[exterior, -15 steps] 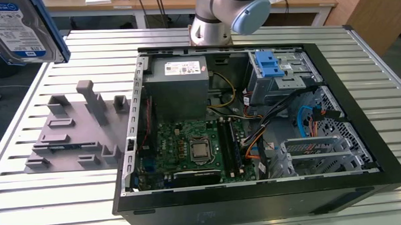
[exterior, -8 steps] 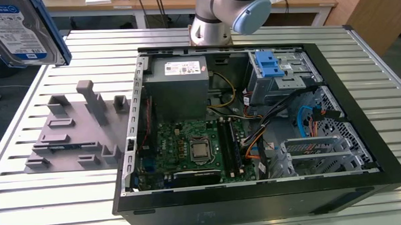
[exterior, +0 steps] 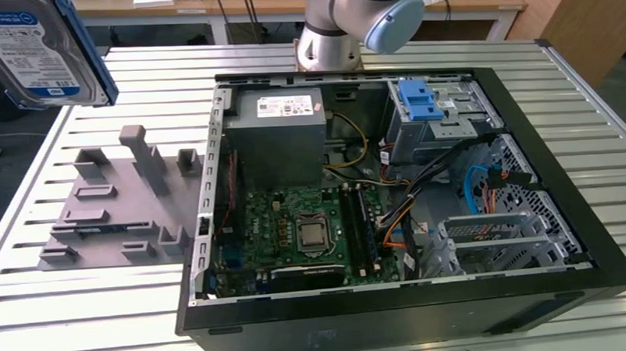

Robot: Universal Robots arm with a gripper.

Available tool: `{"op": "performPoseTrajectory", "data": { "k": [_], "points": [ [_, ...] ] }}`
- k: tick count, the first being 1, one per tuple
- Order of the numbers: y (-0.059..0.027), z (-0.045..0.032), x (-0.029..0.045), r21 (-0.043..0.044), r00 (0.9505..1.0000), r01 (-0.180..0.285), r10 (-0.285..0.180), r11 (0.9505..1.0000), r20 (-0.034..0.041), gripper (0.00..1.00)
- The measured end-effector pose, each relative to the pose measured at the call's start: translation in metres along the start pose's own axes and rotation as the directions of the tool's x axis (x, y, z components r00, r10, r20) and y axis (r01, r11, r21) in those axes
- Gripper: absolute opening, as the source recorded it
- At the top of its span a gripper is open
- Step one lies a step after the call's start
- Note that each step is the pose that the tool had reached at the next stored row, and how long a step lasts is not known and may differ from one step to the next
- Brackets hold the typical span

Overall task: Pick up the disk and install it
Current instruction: 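Pick up the disk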

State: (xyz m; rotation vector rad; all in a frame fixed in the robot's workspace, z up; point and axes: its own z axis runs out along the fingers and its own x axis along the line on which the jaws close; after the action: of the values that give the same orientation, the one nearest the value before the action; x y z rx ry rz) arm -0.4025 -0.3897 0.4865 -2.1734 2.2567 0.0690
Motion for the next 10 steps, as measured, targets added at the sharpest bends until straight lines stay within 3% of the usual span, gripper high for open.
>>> {"op": "performPoseTrajectory", "data": {
  "k": [10],
  "points": [
    [-0.0155,-0.0007,0.0077,0.0,1.0,0.0,0.0,1.0,0.0,0.37]
  ]
}}
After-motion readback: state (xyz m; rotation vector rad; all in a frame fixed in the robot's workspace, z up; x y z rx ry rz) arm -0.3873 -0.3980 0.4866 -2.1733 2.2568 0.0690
